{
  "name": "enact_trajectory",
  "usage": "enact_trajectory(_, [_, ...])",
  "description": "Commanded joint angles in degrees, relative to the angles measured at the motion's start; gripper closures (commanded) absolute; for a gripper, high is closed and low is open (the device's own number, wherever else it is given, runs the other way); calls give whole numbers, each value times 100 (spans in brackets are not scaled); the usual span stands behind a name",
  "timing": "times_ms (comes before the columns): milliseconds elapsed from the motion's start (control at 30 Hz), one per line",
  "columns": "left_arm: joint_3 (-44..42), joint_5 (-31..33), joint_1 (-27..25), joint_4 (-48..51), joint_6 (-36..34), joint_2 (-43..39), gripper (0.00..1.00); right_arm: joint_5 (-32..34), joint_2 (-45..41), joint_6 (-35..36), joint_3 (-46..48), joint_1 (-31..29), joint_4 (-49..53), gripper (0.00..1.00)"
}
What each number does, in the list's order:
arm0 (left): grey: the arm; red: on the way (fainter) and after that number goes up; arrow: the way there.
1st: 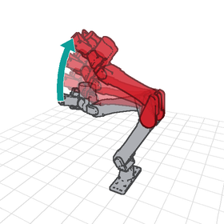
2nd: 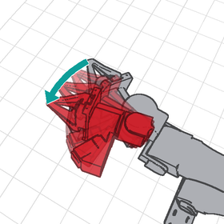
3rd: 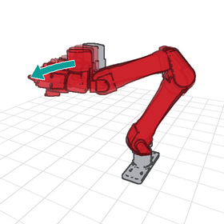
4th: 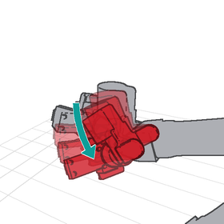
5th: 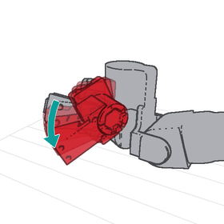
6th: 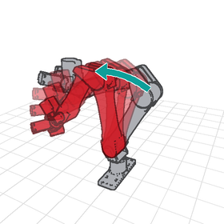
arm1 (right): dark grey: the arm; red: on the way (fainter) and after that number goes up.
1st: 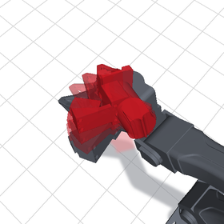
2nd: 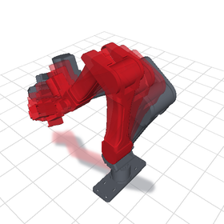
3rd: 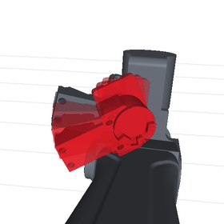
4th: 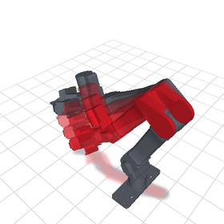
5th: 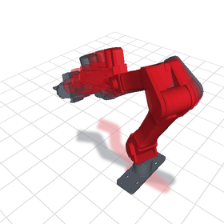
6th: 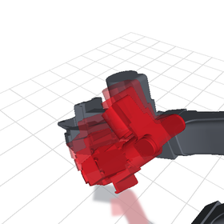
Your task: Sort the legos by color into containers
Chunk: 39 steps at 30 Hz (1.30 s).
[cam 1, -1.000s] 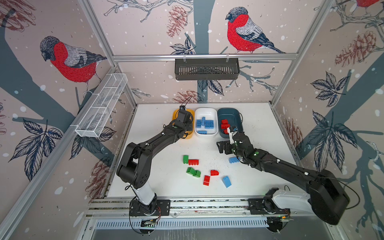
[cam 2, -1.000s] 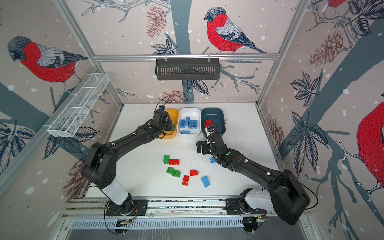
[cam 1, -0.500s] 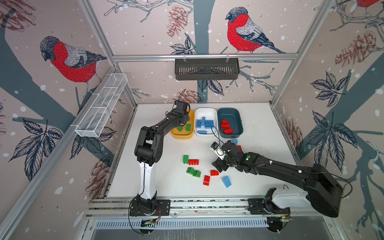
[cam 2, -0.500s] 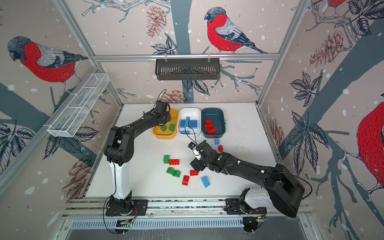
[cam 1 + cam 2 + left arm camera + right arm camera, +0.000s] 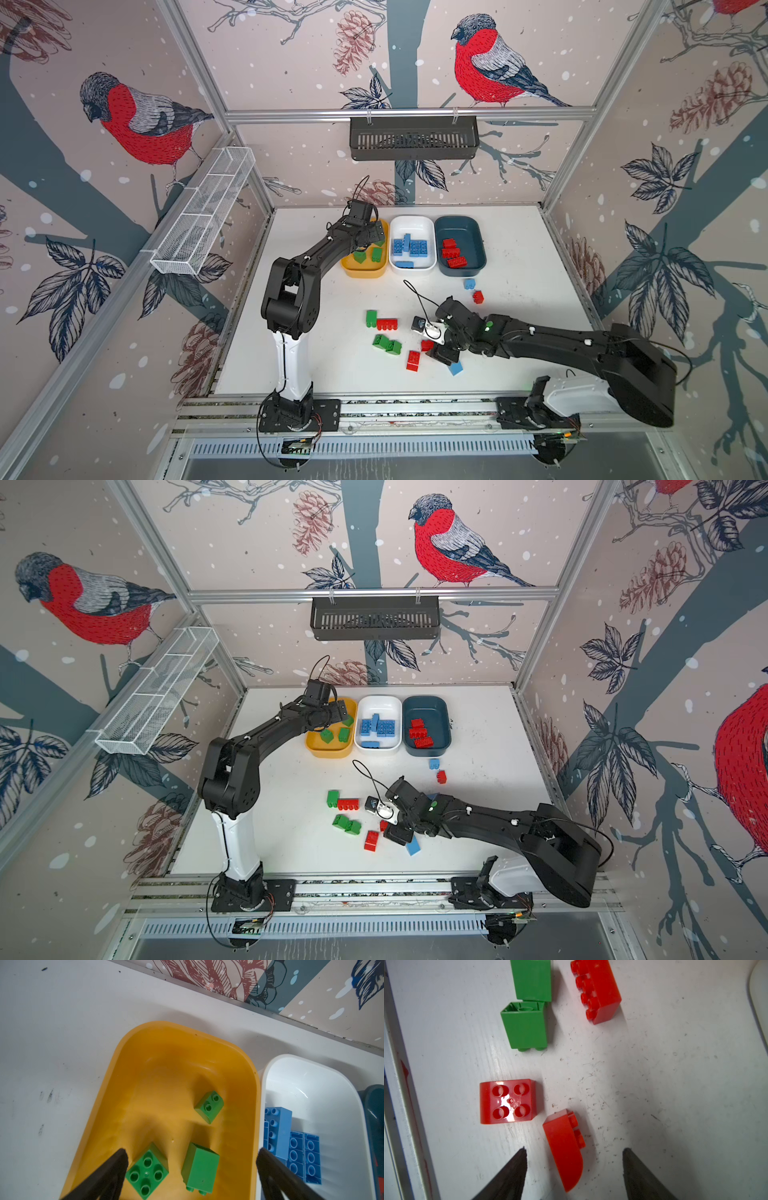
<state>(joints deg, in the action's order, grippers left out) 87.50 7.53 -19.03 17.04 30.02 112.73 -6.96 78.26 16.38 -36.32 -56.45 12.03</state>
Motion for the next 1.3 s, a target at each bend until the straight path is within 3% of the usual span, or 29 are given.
enact_trajectory(0, [-255,33,48,-247,169,-323,3,-163,180,261,-114,-14,-71,36])
enact_trajectory(200, [-825,384,135,-400,430,-801,3,-222,581,556,-330,-84,50,42])
enact_trajectory(500, [-1724,1394,153,-771,702,-1770,3,-55,930,762,-477,-116,155,56])
enact_trajectory(867, [-2503,1885,239,-1130,823,-2537,3,280,1183,866,-595,-131,211,70])
enact_trajectory(1100, [-2629,1905,294,-1142,883,-2686,3,552,953,992,-614,-85,173,81])
enact_trajectory(1267, [-2773,1146,294,-1312,847,-2750,3,674,280,494,-395,276,-720,81])
